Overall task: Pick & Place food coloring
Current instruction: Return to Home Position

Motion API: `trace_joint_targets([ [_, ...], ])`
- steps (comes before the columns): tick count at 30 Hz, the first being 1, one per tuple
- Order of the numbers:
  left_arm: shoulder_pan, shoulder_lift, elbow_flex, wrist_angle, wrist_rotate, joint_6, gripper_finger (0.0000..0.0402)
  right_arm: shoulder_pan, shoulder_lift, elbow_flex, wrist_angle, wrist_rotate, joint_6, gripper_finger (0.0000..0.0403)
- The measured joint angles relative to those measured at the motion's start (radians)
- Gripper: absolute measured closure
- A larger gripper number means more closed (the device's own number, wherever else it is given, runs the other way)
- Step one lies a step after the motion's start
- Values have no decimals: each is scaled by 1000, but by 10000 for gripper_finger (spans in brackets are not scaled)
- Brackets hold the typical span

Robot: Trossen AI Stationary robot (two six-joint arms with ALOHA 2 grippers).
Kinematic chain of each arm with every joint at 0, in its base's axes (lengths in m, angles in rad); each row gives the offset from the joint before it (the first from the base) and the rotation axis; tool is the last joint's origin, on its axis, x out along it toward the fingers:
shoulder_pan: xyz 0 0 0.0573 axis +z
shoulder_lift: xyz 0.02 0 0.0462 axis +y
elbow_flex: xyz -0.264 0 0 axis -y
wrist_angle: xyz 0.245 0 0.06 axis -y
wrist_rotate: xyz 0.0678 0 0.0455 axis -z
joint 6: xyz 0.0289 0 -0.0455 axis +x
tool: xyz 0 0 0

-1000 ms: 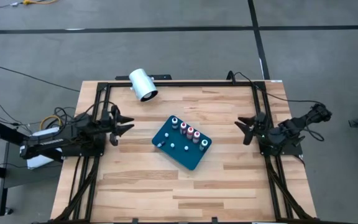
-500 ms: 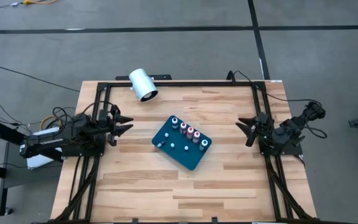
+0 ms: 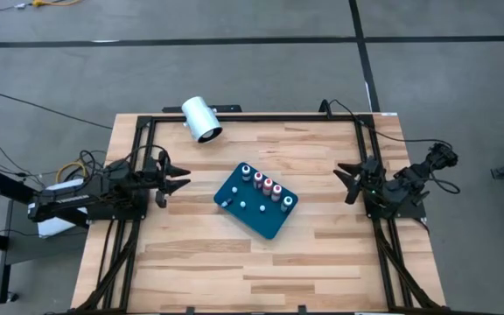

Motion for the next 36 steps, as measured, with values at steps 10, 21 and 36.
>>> trace_joint_targets([
  [10,0,0,0,-63,-1,0,267,0,0,0,-1,-2,0,268],
  [21,0,8,10,-208,-21,-1,267,0,0,0,-1,-2,0,264],
  [36,0,8,10,-214,-21,-1,267,0,0,0,-1,-2,0,266],
])
